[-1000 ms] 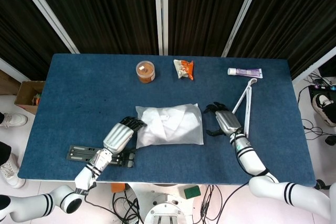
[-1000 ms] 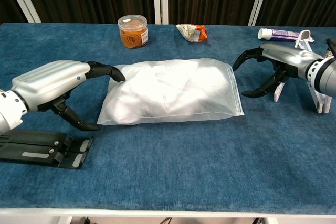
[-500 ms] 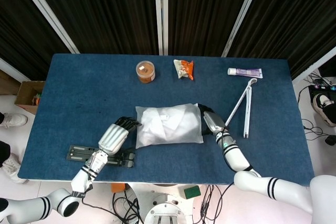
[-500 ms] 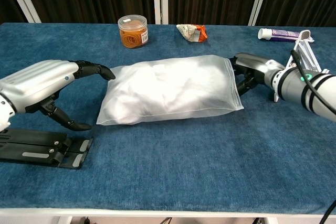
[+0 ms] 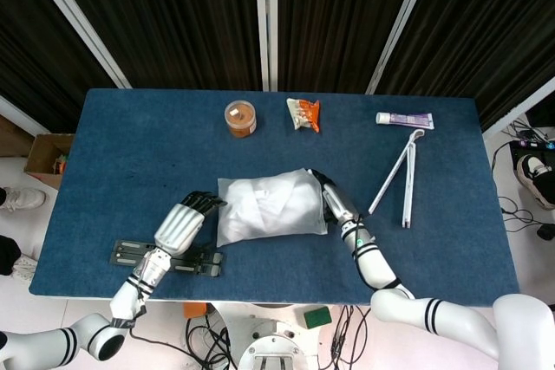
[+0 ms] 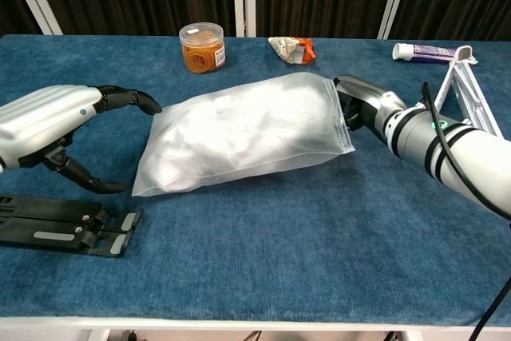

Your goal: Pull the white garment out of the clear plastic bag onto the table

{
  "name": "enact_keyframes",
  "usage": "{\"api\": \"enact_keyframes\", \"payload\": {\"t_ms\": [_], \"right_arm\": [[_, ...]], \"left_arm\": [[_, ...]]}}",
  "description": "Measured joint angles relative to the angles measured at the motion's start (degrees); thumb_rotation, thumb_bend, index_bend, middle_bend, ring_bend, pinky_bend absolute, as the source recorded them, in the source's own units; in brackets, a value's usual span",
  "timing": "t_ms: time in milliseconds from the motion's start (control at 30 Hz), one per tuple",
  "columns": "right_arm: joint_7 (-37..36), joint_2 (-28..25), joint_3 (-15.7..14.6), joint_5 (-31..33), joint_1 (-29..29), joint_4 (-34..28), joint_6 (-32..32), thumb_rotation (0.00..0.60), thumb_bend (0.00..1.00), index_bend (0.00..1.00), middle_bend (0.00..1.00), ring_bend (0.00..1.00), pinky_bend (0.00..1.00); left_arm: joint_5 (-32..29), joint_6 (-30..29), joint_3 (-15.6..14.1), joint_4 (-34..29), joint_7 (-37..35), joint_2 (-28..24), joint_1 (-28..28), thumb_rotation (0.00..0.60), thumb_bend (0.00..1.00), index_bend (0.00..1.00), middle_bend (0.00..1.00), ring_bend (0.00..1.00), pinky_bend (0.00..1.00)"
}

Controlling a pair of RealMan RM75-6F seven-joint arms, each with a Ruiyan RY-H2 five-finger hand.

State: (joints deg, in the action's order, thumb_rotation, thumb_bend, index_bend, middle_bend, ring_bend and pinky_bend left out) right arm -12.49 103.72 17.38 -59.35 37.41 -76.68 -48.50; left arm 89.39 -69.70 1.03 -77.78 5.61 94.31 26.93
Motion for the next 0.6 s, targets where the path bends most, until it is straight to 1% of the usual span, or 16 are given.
{"api": "enact_keyframes", "payload": {"t_ms": [33, 167, 233, 300, 400, 600], "right_arm": [[-0.15, 0.93, 0.14, -0.32, 0.0, 0.48, -0.76, 0.6, 0.4, 0.5, 0.1, 0.0, 0.06], [0.58, 4.83, 0.55, -0.86, 0.26, 2.92, -3.75, 0.6, 0.62, 0.69, 0.16, 0.0, 0.06], [1.61, 6.79, 0.71, -1.17, 0.3, 4.44, -6.14, 0.6, 0.67, 0.74, 0.18, 0.0, 0.06], [2.44, 8.15, 0.89, -1.43, 0.13, 5.82, -8.44, 0.6, 0.69, 0.76, 0.19, 0.0, 0.06], [2.29, 9.87, 1.94, -1.45, -0.65, 8.13, -11.32, 0.6, 0.73, 0.77, 0.2, 0.0, 0.06], [-2.65, 12.27, 5.25, -0.39, -1.69, 11.37, -12.68, 0.6, 0.74, 0.77, 0.2, 0.0, 0.06]], "left_arm": [[0.08, -0.19, -0.07, 0.01, -0.06, -0.06, -0.08, 0.6, 0.07, 0.2, 0.2, 0.14, 0.18], [0.47, -1.13, -0.42, -0.04, -0.15, -0.45, -0.56, 0.6, 0.07, 0.2, 0.2, 0.14, 0.18], [0.86, -2.0, -0.83, -0.18, -0.21, -0.82, -1.07, 0.6, 0.07, 0.2, 0.2, 0.14, 0.18], [1.46, -3.11, -1.47, -0.32, -0.29, -1.33, -1.76, 0.6, 0.07, 0.2, 0.2, 0.14, 0.18], [2.48, -4.55, -2.61, -0.43, -0.78, -2.2, -2.86, 0.6, 0.07, 0.2, 0.2, 0.14, 0.18], [3.3, -5.36, -3.53, 0.33, -2.18, -2.49, -3.75, 0.6, 0.07, 0.2, 0.2, 0.14, 0.18]]}}
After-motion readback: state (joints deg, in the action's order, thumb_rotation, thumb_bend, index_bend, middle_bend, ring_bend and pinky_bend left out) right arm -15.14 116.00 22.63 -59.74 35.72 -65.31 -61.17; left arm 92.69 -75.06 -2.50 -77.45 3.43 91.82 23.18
